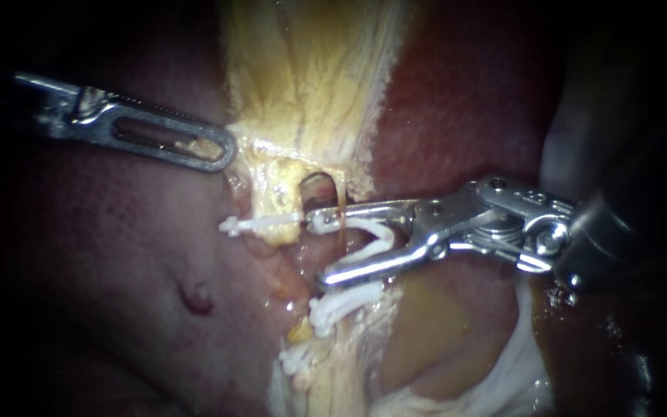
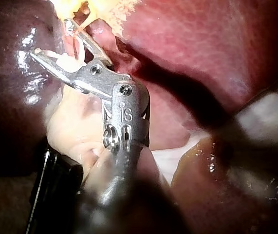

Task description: Clipping third clip right tube

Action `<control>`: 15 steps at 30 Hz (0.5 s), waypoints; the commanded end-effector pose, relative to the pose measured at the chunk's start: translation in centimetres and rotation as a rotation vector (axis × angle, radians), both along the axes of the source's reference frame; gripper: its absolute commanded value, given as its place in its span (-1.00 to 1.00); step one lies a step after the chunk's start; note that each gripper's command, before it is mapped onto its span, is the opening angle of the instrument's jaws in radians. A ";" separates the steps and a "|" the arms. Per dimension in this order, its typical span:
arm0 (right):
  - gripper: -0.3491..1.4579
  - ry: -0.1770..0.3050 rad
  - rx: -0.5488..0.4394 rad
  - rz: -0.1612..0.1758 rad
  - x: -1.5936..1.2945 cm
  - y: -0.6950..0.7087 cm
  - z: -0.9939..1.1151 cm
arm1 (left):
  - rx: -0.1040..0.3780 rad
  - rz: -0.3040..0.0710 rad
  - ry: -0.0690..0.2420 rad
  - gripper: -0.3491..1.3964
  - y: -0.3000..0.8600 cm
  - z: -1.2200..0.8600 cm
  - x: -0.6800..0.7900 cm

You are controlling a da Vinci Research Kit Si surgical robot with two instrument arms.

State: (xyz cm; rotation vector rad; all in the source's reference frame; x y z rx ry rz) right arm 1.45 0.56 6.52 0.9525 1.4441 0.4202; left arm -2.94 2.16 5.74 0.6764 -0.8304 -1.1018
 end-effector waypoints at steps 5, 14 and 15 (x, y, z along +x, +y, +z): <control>-0.06 0.005 0.004 0.000 0.01 0.02 -0.06 | 0.000 0.000 0.000 -1.00 0.00 0.00 0.00; -0.08 0.007 0.005 -0.003 0.03 0.03 -0.07 | 0.000 -0.001 0.000 -1.00 0.00 0.00 -0.01; -0.09 0.007 0.005 -0.003 0.03 0.03 -0.07 | 0.000 -0.001 0.000 -1.00 0.00 0.00 -0.02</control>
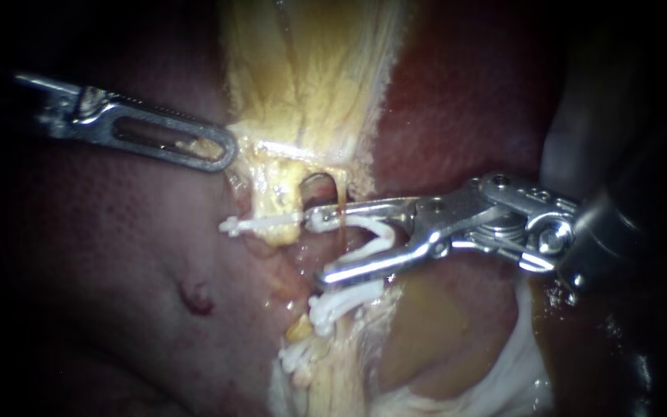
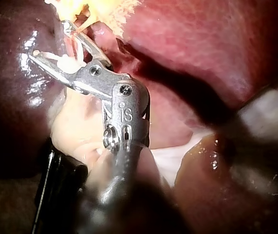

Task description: Clipping third clip right tube

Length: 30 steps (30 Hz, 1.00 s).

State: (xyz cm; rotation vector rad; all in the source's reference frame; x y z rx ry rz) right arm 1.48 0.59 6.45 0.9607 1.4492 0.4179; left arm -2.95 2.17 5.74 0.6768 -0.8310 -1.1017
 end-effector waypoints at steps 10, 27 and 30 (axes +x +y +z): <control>-0.15 -0.001 0.006 -0.003 0.01 0.01 0.02 | 0.000 -0.001 0.001 -1.00 0.00 0.00 0.00; -0.42 -0.002 0.023 -0.009 -0.04 0.04 0.07 | 0.000 -0.001 0.001 -1.00 0.00 0.01 -0.01; -0.50 -0.001 0.023 -0.010 -0.04 0.05 0.08 | -0.001 -0.001 0.001 -1.00 0.00 0.01 -0.01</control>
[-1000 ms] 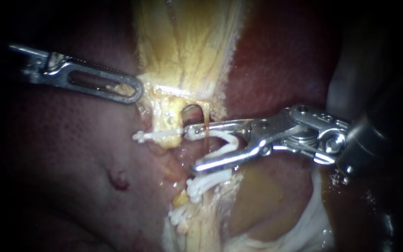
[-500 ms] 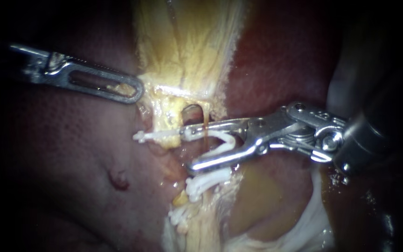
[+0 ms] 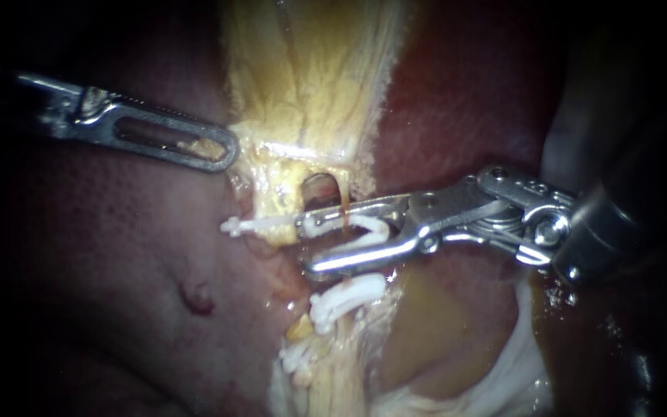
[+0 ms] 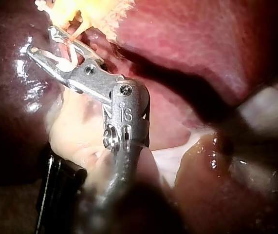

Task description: Clipping third clip right tube

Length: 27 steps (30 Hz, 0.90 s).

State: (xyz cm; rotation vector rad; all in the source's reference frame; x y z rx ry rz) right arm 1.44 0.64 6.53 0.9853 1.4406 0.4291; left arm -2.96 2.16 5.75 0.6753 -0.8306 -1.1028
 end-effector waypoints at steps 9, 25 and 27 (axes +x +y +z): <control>-0.79 0.001 0.006 -0.004 -0.01 0.00 0.01 | 0.000 0.000 0.000 -1.00 0.00 0.00 0.00; -1.00 -0.016 0.114 -0.034 -0.04 0.01 0.03 | 0.000 0.000 0.000 -1.00 0.00 0.00 0.00; -1.00 -0.013 0.114 -0.033 -0.04 0.00 0.03 | 0.000 0.000 0.000 -1.00 0.00 0.00 0.00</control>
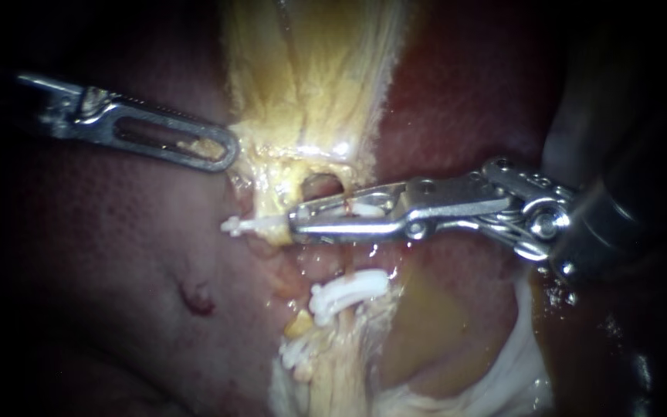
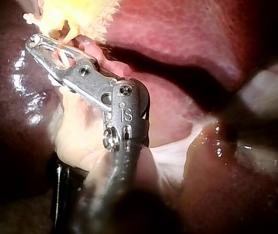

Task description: Clipping third clip right tube

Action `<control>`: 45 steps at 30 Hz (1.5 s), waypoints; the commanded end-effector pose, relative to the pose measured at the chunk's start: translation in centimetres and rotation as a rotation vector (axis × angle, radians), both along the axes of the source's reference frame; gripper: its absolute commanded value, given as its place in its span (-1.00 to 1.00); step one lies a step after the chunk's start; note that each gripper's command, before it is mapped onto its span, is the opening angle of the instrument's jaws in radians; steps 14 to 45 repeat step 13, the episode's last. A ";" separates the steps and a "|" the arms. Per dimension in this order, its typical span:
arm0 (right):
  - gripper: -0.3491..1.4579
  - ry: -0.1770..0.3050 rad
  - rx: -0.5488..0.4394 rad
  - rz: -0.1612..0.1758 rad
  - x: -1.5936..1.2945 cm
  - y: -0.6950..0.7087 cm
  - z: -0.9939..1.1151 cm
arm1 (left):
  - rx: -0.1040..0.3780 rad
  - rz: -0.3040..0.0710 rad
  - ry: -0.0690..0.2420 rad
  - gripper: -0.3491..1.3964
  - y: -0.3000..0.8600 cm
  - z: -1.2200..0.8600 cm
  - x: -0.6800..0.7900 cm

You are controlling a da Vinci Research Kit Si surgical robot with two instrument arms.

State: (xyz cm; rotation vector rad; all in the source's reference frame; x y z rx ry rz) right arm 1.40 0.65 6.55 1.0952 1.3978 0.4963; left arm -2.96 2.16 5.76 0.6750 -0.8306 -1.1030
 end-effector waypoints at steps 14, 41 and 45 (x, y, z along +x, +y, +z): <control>-1.00 -0.001 0.004 -0.001 -0.02 0.01 0.07 | 0.000 0.001 0.000 -1.00 0.01 0.01 0.00; -1.00 -0.001 0.004 -0.001 -0.02 0.01 0.07 | 0.000 0.001 0.000 -1.00 0.01 0.01 0.00; -1.00 -0.001 0.004 -0.001 -0.02 0.01 0.07 | 0.000 0.001 0.000 -1.00 0.01 0.01 0.00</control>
